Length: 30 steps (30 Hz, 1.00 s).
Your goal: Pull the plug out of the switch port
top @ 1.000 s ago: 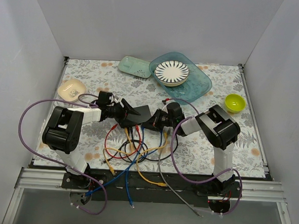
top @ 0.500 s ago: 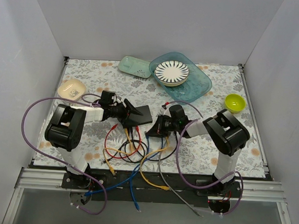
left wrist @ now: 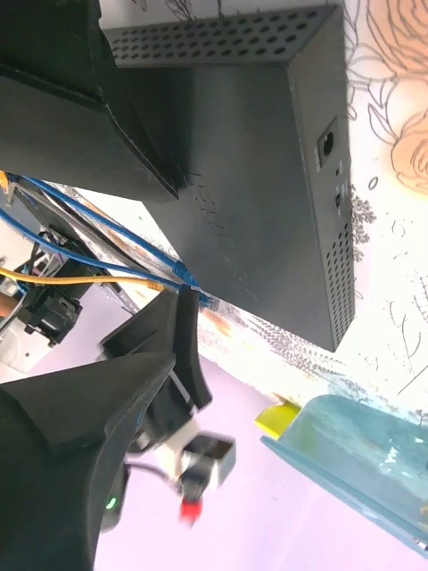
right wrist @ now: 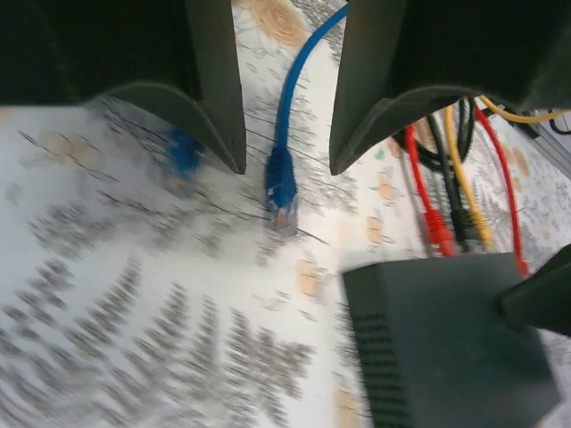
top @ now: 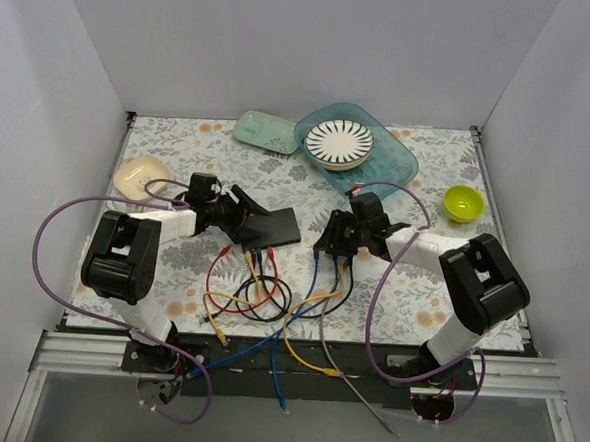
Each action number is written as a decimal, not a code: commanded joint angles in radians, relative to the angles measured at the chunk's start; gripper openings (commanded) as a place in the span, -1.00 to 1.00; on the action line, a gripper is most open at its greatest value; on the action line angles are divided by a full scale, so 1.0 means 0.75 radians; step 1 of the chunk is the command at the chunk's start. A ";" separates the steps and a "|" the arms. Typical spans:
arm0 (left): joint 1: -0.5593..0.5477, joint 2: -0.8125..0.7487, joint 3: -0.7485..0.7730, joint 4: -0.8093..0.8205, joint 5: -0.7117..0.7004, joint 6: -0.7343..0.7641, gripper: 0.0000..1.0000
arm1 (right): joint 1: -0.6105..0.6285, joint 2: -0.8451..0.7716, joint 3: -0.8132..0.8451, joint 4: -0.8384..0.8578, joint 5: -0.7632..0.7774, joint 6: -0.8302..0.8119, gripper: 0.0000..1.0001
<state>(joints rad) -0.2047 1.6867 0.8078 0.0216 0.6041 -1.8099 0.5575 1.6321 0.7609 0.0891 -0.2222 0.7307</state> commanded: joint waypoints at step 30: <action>0.007 -0.050 0.009 -0.278 -0.161 0.106 0.35 | 0.230 0.532 0.407 0.398 -0.336 0.312 -0.09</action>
<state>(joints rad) -0.2047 1.6642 0.8459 -0.1120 0.5240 -1.7668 0.7292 2.0029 1.0489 0.3206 -0.5079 0.8856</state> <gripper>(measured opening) 0.672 0.459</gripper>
